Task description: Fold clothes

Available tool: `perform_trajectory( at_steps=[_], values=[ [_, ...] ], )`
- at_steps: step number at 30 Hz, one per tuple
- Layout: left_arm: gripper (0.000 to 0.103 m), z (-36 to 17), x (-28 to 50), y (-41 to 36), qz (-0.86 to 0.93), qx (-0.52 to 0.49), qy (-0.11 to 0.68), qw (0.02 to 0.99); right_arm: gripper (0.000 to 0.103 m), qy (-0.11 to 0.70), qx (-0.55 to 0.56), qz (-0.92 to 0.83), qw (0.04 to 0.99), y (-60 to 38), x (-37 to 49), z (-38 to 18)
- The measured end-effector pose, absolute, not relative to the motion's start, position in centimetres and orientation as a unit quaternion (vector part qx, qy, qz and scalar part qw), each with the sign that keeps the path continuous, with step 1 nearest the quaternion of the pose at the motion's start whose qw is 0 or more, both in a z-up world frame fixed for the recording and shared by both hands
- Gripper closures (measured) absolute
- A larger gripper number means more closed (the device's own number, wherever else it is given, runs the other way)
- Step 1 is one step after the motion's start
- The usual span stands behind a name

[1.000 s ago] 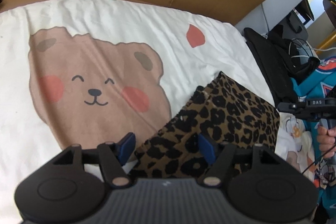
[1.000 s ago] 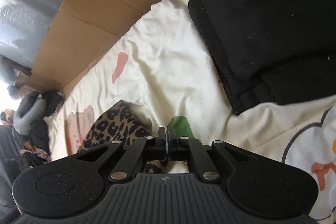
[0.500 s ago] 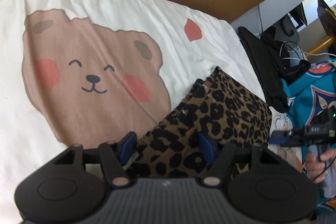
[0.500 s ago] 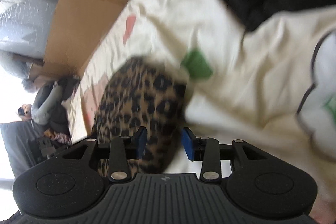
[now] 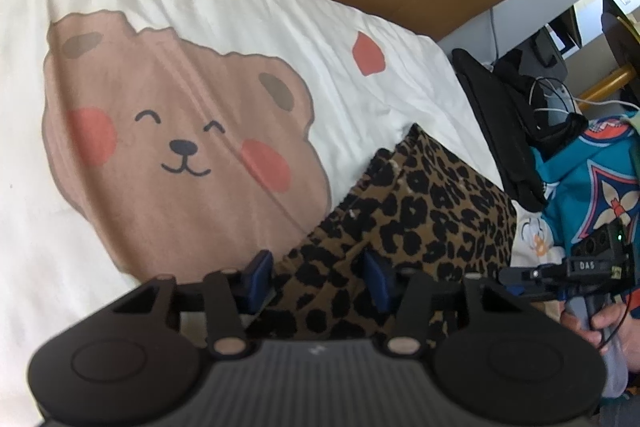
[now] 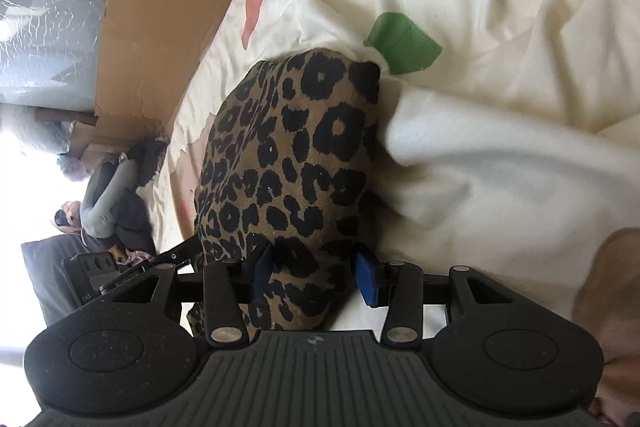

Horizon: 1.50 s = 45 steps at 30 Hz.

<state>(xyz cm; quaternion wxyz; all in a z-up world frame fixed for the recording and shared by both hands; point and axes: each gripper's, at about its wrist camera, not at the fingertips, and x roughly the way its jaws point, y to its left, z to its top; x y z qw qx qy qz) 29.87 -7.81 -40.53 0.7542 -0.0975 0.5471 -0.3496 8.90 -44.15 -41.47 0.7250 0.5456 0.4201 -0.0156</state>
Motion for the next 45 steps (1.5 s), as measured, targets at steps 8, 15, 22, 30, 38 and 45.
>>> perform_trajectory(
  at_steps=[8,15,22,30,38,45],
  values=[
    [0.075,-39.8,30.1,-7.6,-0.351,-0.097,0.542,0.757,0.098,0.408,0.548,-0.002,0.731,-42.7,10.1,-42.0],
    [0.08,-37.7,30.7,-8.5,-0.358,-0.065,0.547,0.754,0.099,0.397,0.541,-0.006,0.741,-42.9,9.4,-40.0],
    [0.054,-35.4,32.2,-9.7,-0.366,-0.074,0.536,0.757,0.099,0.398,0.535,-0.009,0.745,-43.5,9.3,-39.5],
    [0.036,-36.9,33.8,-14.6,-0.395,-0.057,0.551,0.733,0.1,0.406,0.533,-0.009,0.742,-43.9,8.9,-39.3],
    [0.028,-39.1,34.7,-16.8,-0.409,-0.046,0.582,0.702,0.099,0.408,0.534,-0.008,0.74,-43.8,9.1,-39.8],
    [0.043,-39.9,34.5,-17.6,-0.43,-0.024,0.581,0.691,0.095,0.411,0.535,-0.01,0.738,-43.6,9.8,-40.2]
  ],
)
